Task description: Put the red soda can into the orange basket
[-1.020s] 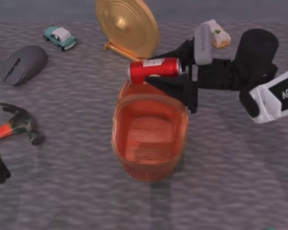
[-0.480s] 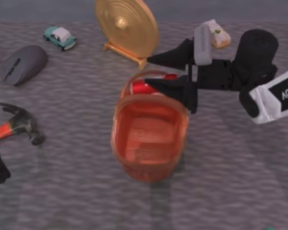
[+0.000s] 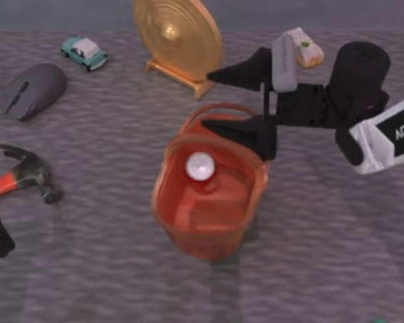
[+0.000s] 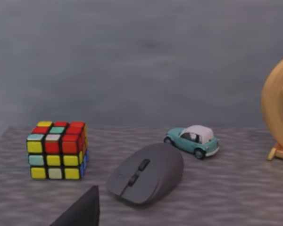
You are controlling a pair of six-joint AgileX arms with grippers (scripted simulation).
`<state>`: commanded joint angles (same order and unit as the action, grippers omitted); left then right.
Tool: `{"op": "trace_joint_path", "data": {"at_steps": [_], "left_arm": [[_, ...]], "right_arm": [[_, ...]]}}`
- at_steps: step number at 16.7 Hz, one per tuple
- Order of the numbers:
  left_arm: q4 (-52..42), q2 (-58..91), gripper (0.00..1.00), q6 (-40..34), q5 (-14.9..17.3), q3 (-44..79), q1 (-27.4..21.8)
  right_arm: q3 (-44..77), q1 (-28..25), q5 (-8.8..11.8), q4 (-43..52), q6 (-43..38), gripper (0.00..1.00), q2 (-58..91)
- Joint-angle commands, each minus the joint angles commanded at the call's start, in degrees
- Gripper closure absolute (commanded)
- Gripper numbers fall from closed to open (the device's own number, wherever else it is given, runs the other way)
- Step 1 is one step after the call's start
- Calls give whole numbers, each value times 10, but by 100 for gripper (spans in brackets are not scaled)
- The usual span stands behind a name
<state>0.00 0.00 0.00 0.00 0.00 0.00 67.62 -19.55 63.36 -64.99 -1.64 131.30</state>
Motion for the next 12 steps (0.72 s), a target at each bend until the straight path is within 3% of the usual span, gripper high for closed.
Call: {"op": "trace_joint_path", "data": {"at_steps": [6, 9, 12], "left_arm": [[-12, 16, 0, 9, 3, 15, -8], [-58, 80, 0, 45, 12, 77, -36], [-133, 187, 0, 102, 19, 182, -76]], "right_arm": [[-11, 5, -9, 7, 1, 0, -14], [-54, 18, -42, 34, 6, 0, -67], [-124, 39, -99, 81, 15, 0, -164]]}}
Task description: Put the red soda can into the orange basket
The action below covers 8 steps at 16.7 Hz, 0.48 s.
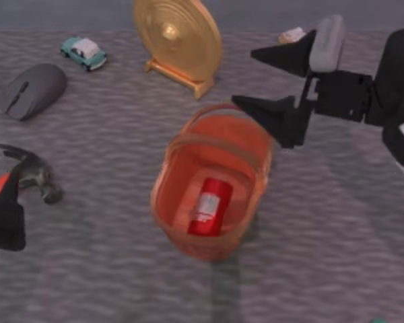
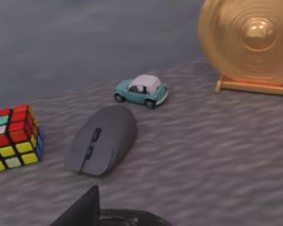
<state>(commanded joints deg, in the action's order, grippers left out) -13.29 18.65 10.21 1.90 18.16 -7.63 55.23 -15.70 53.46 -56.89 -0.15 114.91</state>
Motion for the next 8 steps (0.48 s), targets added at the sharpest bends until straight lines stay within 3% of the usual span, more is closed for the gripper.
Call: {"op": "trace_joint_path", "data": {"at_steps": [3, 8], "left_arm": [[-95, 136, 0, 73, 4, 135, -46], [-281, 407, 0, 214, 4, 401, -129]], "right_arm": [[-85, 26, -70, 62, 10, 0, -127], [-243, 70, -206, 195, 25, 0, -397]]}}
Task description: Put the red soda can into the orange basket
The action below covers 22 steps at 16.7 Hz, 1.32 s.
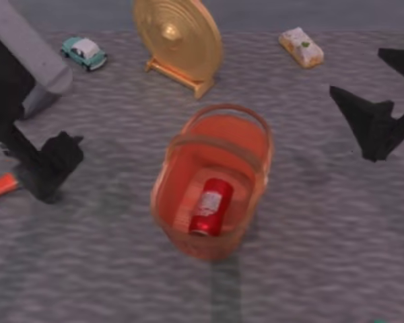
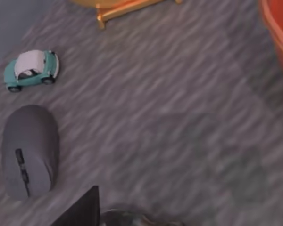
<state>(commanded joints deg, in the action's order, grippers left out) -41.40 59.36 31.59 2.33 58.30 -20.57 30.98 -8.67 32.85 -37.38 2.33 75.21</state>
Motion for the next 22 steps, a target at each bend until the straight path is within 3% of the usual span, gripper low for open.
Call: {"op": "trace_joint_path", "data": {"at_steps": [7, 12, 16, 22], "left_arm": [[-261, 388, 0, 199, -10, 385, -110], [-402, 601, 0, 308, -17, 596, -169], [-461, 693, 0, 357, -21, 686, -195], [-467, 703, 0, 362, -21, 695, -195]], "right_arm": [[-189, 50, -181, 202, 0, 0, -416], [-273, 71, -280, 316, -12, 0, -650], [-306, 80, -323, 368, -22, 0, -742], [-310, 81, -329, 374, -23, 0, -752]]}}
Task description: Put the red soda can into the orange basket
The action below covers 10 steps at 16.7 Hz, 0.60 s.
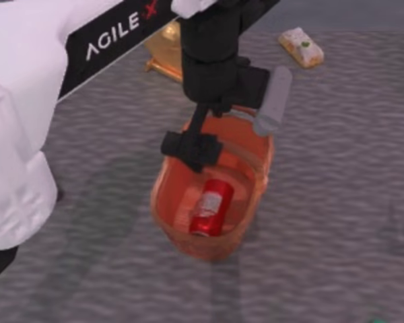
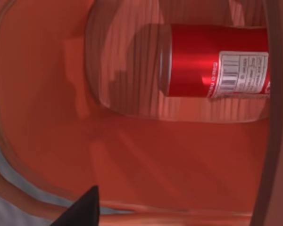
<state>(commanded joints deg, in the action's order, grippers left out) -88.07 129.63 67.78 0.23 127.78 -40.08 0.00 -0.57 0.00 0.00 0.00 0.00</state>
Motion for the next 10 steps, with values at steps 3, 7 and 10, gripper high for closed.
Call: {"op": "trace_joint_path", "data": {"at_steps": [3, 7, 10], "left_arm": [[16, -3, 0, 1, 0, -20, -2], [51, -10, 0, 1, 0, -61, -2], [52, -10, 0, 1, 0, -62, -2]], "right_arm": [[0, 0, 0, 0, 0, 0, 0], [0, 0, 0, 0, 0, 0, 0], [0, 0, 0, 0, 0, 0, 0]]}}
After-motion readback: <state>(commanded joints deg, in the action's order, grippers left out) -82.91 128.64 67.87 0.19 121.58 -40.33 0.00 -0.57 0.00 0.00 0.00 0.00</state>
